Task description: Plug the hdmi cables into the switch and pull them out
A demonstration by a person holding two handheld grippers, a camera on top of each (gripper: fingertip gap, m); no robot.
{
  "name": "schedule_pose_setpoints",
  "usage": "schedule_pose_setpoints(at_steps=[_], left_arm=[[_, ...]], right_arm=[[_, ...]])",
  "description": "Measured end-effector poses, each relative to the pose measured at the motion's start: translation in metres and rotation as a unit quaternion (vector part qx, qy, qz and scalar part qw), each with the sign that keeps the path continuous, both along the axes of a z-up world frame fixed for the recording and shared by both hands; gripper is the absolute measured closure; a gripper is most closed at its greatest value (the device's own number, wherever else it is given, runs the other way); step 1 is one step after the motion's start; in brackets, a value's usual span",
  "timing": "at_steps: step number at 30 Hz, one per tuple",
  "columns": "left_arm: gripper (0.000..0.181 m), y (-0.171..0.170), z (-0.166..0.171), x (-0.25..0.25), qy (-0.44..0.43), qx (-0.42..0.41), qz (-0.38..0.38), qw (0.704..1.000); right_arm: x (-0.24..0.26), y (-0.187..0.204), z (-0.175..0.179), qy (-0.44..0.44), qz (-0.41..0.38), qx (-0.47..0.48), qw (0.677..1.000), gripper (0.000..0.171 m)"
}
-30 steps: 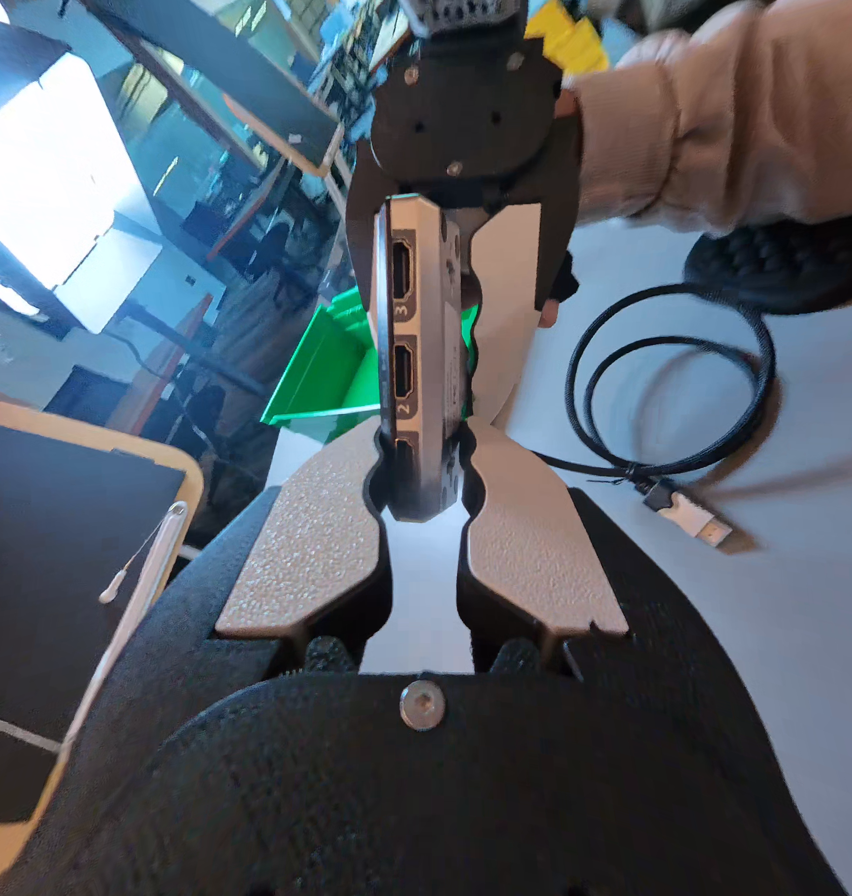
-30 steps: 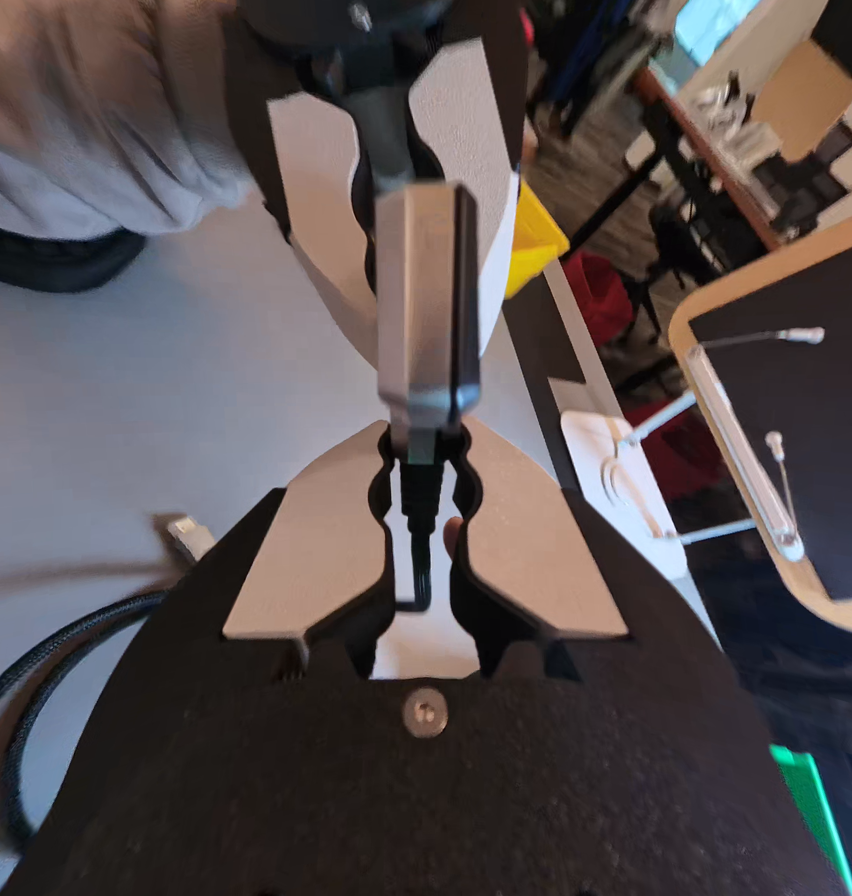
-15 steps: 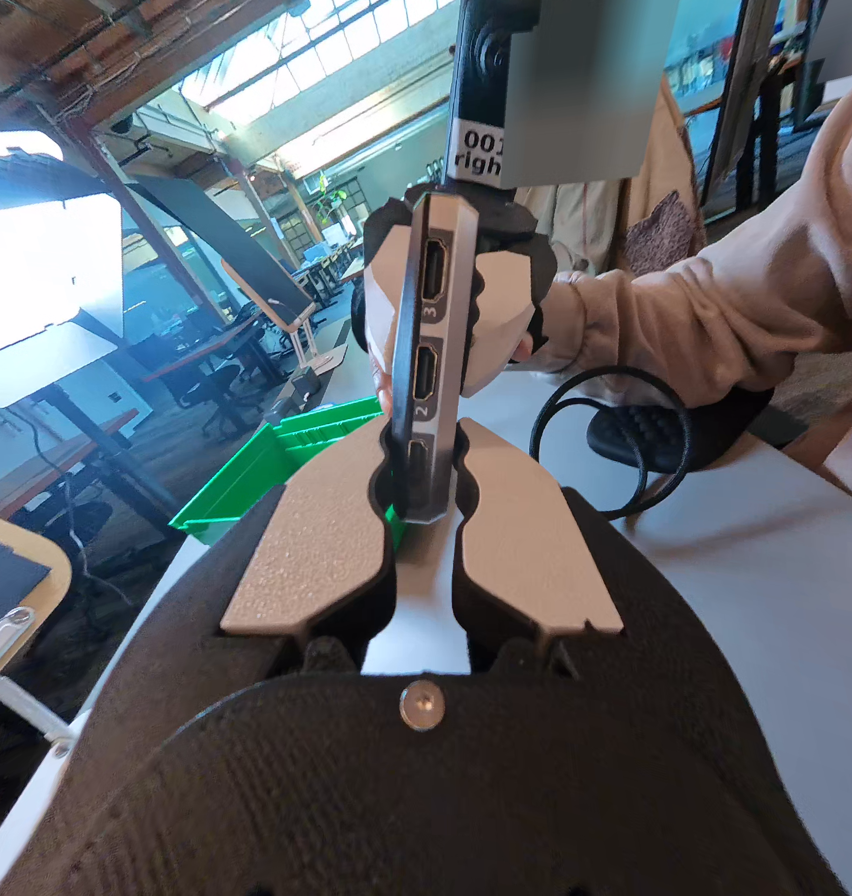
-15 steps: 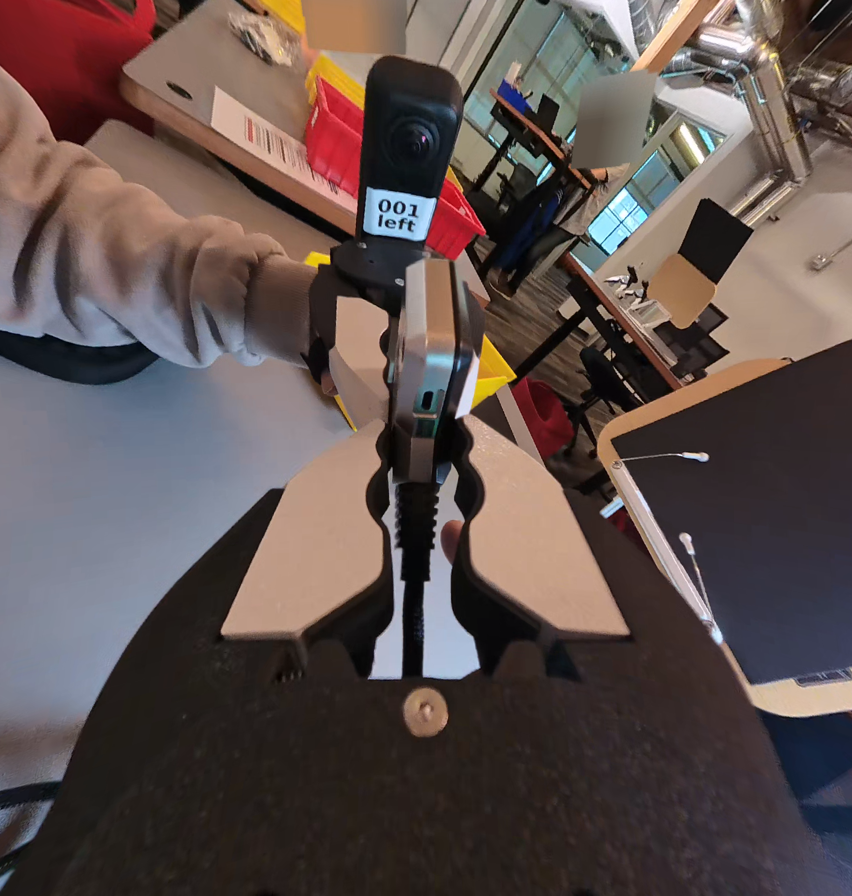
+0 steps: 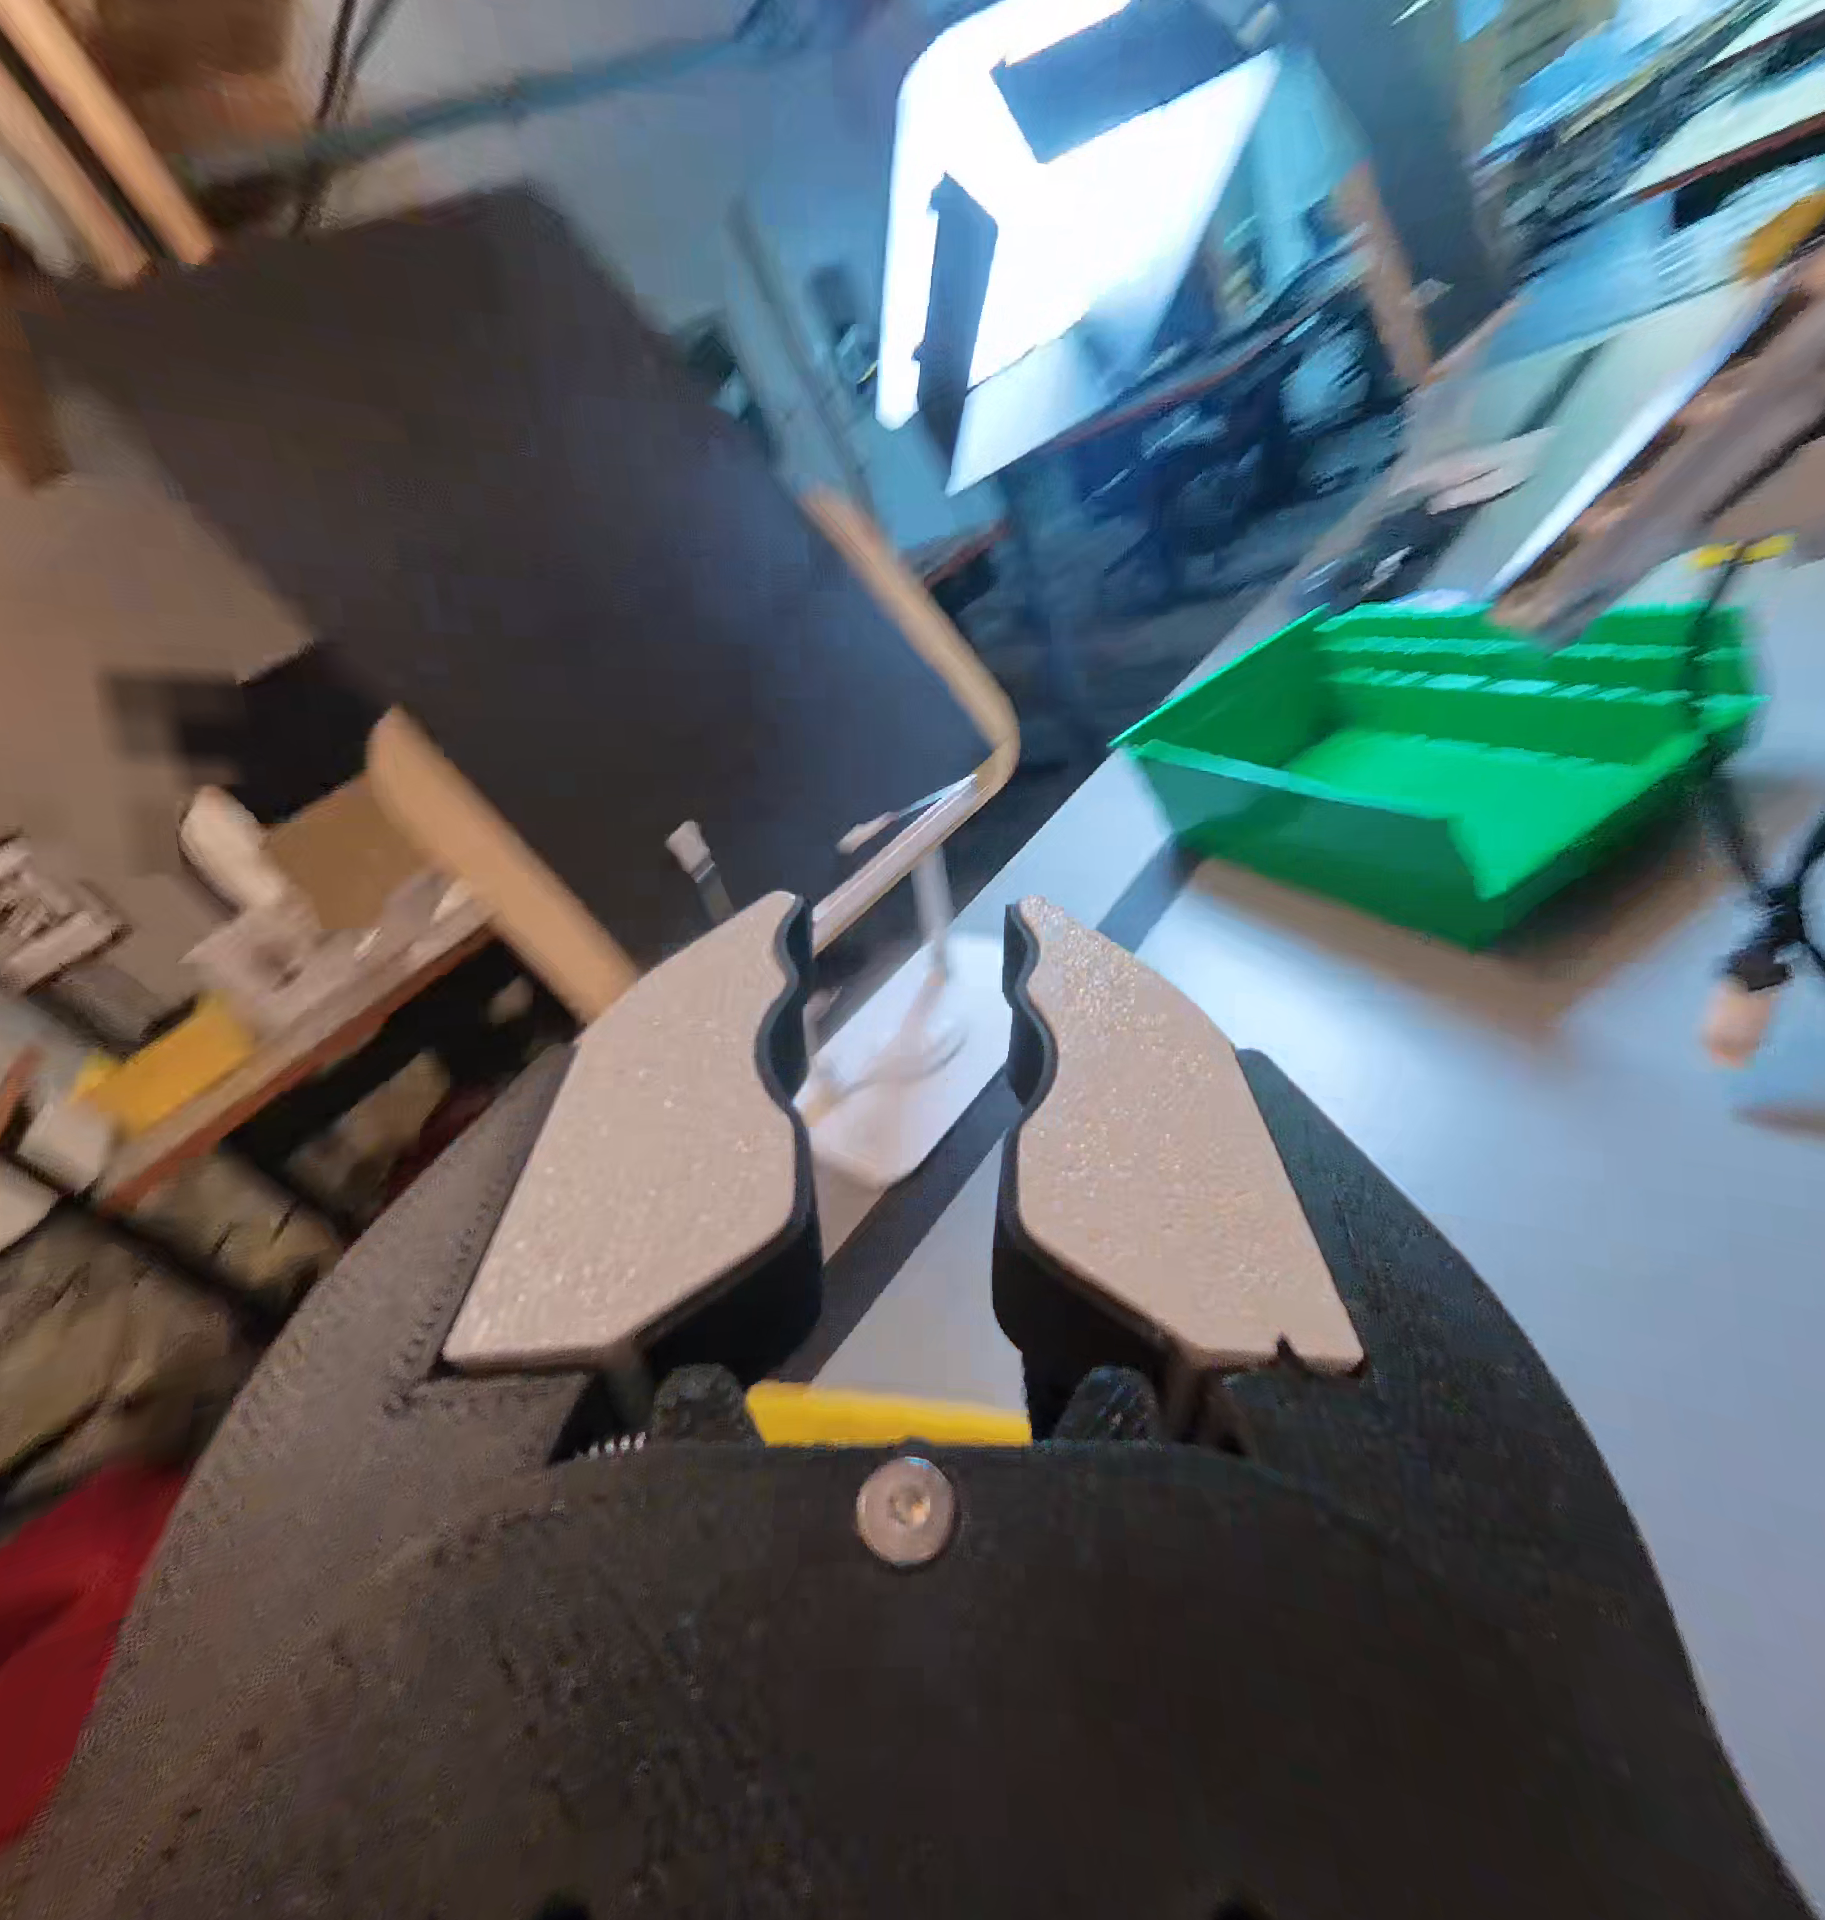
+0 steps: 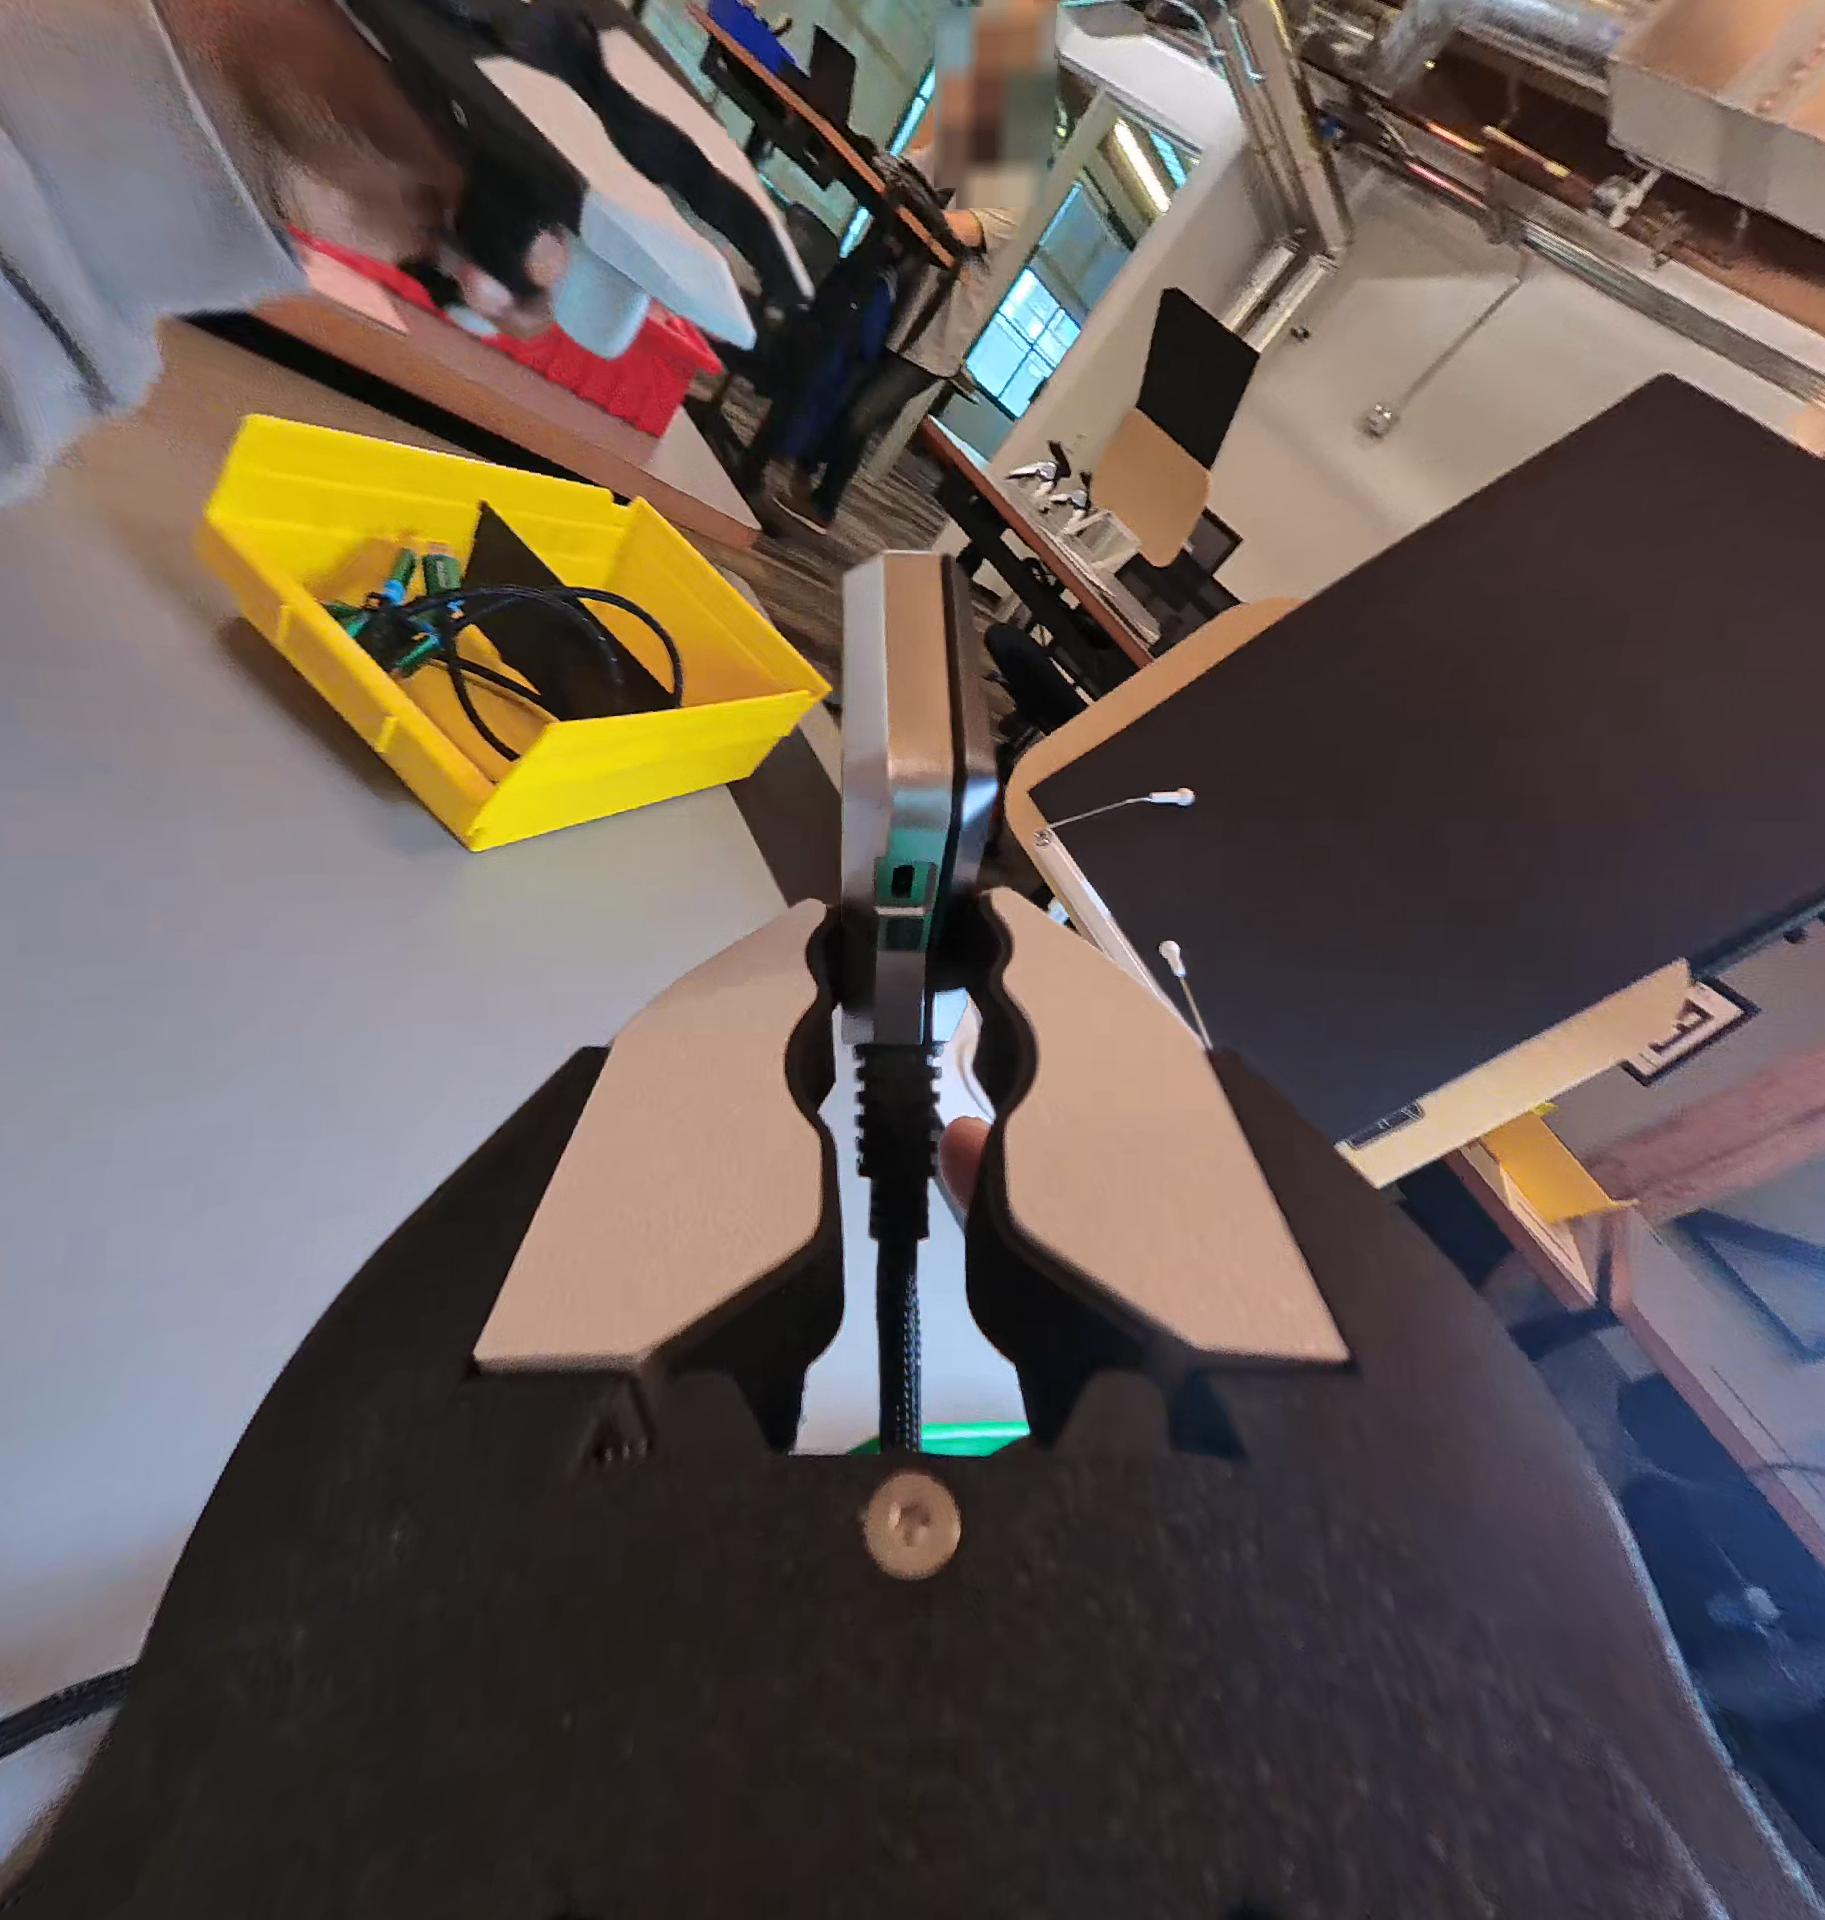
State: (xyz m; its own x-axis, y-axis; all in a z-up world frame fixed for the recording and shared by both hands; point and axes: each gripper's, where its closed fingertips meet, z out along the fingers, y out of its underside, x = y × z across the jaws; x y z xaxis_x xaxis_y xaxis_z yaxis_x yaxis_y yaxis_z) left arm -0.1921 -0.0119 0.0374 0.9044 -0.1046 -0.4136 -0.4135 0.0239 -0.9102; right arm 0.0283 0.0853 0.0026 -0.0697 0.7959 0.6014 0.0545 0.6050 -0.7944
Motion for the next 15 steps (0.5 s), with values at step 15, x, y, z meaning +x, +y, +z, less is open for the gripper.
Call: schedule_pose_setpoints(at_steps=[15], left_arm=[[0.150,-0.028,-0.205,-0.183,-0.107,-0.461,0.141,0.870]], right_arm=[[0.000,-0.011,-0.002,0.004,0.033,0.004,0.999,0.148]])
